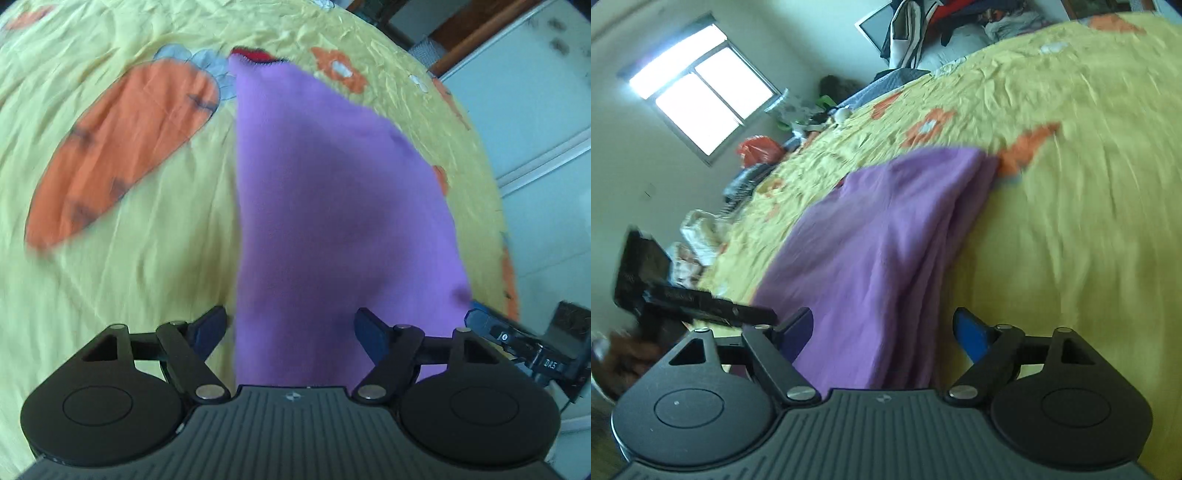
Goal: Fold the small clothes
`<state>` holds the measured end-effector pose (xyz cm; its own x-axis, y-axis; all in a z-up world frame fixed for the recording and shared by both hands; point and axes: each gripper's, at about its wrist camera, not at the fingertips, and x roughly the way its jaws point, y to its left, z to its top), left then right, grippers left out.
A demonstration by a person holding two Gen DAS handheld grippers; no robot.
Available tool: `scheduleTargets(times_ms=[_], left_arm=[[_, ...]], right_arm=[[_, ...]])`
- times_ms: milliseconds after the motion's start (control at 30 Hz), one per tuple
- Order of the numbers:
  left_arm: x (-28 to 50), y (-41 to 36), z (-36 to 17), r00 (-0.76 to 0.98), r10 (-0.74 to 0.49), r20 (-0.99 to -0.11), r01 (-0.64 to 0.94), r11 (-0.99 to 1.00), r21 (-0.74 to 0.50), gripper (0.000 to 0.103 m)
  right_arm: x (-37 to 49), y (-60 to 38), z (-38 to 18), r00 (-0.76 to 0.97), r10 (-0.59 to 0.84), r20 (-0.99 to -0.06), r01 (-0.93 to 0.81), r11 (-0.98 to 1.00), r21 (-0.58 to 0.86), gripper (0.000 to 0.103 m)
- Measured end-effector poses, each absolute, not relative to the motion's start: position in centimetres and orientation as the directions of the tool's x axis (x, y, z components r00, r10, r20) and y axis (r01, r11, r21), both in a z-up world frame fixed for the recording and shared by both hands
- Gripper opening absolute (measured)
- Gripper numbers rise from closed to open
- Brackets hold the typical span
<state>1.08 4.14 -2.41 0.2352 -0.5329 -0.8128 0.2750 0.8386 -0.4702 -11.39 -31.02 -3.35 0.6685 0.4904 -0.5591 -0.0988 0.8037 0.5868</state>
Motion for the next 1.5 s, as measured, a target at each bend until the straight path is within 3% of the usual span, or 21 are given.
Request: scheduleTargets(times_ms=[167, 200, 233, 267, 333, 367, 400, 433, 467, 533, 567, 700, 767, 800, 1033, 1100, 1133, 1200, 1333, 1500], left_arm=[[-2.3, 4.6, -2.5, 0.306, -0.541, -0.784, 0.250, 0.840, -0.482, 0.079], [-2.6, 4.2, -2.4, 0.318, -0.533, -0.784, 0.243, 0.845, -0.476, 0.071], [-2.9, 3.7, -2.4, 0.321, -0.530, -0.785, 0.236, 0.847, -0.476, 0.064], [-3.2, 3.1, -2.3, 0.320, -0.526, -0.788, 0.235, 0.850, -0.472, 0.058], [-4.2, 2.5, -2.0, 0.341, -0.516, -0.786, 0.251, 0.855, -0.453, 0.048], [-4.6, 2.4, -2.3, 0.344, -0.510, -0.788, 0.247, 0.859, -0.448, 0.047], [-5.0, 2.6, -2.7, 0.344, -0.515, -0.785, 0.241, 0.857, -0.456, 0.055], [-5.5, 3.1, -2.7, 0.359, -0.519, -0.776, 0.244, 0.855, -0.458, 0.056], [-5.6, 3.5, -2.8, 0.361, -0.519, -0.775, 0.239, 0.855, -0.461, 0.059], [-6.1, 4.5, -2.2, 0.373, -0.504, -0.780, 0.226, 0.864, -0.450, 0.078], [-6.5, 4.9, -1.7, 0.399, -0.491, -0.774, 0.229, 0.871, -0.434, 0.089], [-8.2, 4.9, 0.1, 0.465, -0.475, -0.747, 0.294, 0.879, -0.375, 0.090], [-8.9, 4.5, 0.4, 0.470, -0.473, -0.746, 0.318, 0.878, -0.357, 0.090], [-9.1, 4.4, 0.4, 0.471, -0.470, -0.747, 0.318, 0.880, -0.353, 0.090], [-9.6, 6.6, 0.8, 0.490, -0.472, -0.733, 0.273, 0.882, -0.385, 0.089], [-9.5, 7.0, 0.7, 0.489, -0.468, -0.736, 0.267, 0.883, -0.385, 0.089], [-9.4, 7.3, 0.5, 0.484, -0.466, -0.741, 0.256, 0.885, -0.390, 0.089], [-9.7, 7.8, 0.5, 0.496, -0.443, -0.747, 0.257, 0.897, -0.361, 0.089], [-11.0, 7.9, 0.2, 0.540, -0.336, -0.772, 0.305, 0.933, -0.193, 0.088], [-11.7, 8.0, -0.1, 0.559, -0.295, -0.775, 0.315, 0.940, -0.130, 0.088]], right_arm=[[-14.8, -28.8, -4.2, 0.676, 0.495, -0.546, -0.180, 0.829, 0.529, 0.081], [-15.1, -27.8, -4.0, 0.681, 0.472, -0.560, -0.199, 0.855, 0.479, 0.071], [-15.1, -26.8, -3.7, 0.683, 0.400, -0.611, -0.187, 0.905, 0.383, 0.013], [-15.1, -26.3, -3.3, 0.695, 0.342, -0.632, -0.167, 0.932, 0.321, 0.012], [-15.1, -27.1, -2.8, 0.703, 0.335, -0.627, -0.148, 0.931, 0.333, 0.012], [-15.1, -27.5, -2.8, 0.703, 0.310, -0.639, -0.137, 0.942, 0.306, 0.011], [-15.2, -28.0, -3.1, 0.691, 0.308, -0.654, -0.138, 0.944, 0.299, 0.012], [-15.4, -28.8, -3.3, 0.681, 0.338, -0.649, -0.143, 0.932, 0.334, 0.017], [-15.4, -29.6, -3.1, 0.674, 0.359, -0.645, -0.131, 0.918, 0.375, 0.037], [-15.9, -30.9, -2.3, 0.696, 0.339, -0.633, -0.094, 0.917, 0.387, 0.068], [-16.3, -31.3, -1.5, 0.722, 0.329, -0.608, -0.109, 0.923, 0.370, 0.067], [-15.5, -31.8, -0.3, 0.753, 0.334, -0.567, -0.132, 0.921, 0.367, 0.061], [-13.8, -31.3, 0.0, 0.754, 0.326, -0.570, -0.132, 0.926, 0.354, 0.039], [-13.4, -31.0, 0.1, 0.751, 0.341, -0.566, -0.148, 0.922, 0.358, 0.035], [-14.6, -26.8, -0.8, 0.676, 0.334, -0.657, -0.197, 0.941, 0.275, 0.033], [-15.1, -26.0, -1.5, 0.673, 0.302, -0.675, -0.208, 0.953, 0.220, 0.011], [-15.2, -26.0, -1.8, 0.670, 0.307, -0.676, -0.208, 0.952, 0.227, 0.006], [-15.4, -26.6, -1.9, 0.682, 0.320, -0.658, -0.197, 0.946, 0.257, 0.005], [-15.8, -27.1, -0.6, 0.707, 0.323, -0.629, -0.208, 0.945, 0.252, 0.005], [-15.7, -27.7, -1.1, 0.688, 0.295, -0.663, -0.199, 0.955, 0.218, 0.004]])
